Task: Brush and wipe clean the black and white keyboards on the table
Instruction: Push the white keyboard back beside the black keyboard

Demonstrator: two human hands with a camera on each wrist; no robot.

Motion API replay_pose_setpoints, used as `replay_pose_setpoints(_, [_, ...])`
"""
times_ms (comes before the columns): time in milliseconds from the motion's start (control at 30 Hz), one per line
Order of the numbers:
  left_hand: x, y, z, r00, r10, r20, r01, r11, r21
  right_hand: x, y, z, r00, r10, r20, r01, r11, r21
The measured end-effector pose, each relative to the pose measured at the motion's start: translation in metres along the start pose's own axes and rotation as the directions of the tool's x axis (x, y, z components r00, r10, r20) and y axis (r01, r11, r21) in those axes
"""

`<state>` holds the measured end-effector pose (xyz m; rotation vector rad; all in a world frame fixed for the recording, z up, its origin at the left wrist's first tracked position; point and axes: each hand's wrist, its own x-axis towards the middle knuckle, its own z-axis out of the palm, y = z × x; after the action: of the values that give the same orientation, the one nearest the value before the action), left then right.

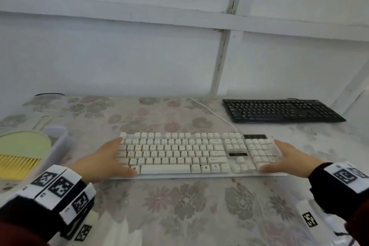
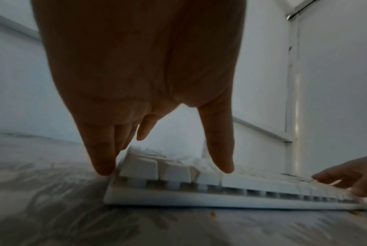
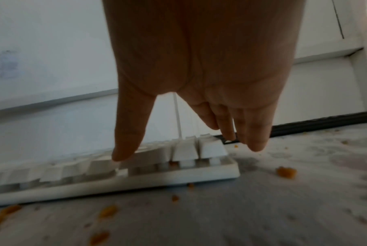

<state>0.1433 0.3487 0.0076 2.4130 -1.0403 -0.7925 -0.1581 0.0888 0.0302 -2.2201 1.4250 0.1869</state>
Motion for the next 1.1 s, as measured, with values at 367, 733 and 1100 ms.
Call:
replay_pose_setpoints(367, [0.010,-0.014,0.005,0.994,-0.096,-0.046,0.099,0.994,0.053,0.005,0.003,0.001,0.992,-0.095,0.078,0.089,0.994,0.065])
replay_pose_setpoints(733, [0.015,-0.010,0.001,0.999,-0.035,-0.030,0.039,0.991,0.131,0.014,0.003,0.003,0.994,-0.080,0.079,0.074,0.995,0.068])
replay_pose_setpoints(1100, [0.025,-0.023,-0.020,0.983,-0.140,-0.116,0.155,0.979,0.133,0.049,-0.021,0.025,0.981,-0.194,-0.003,0.191,0.960,0.203])
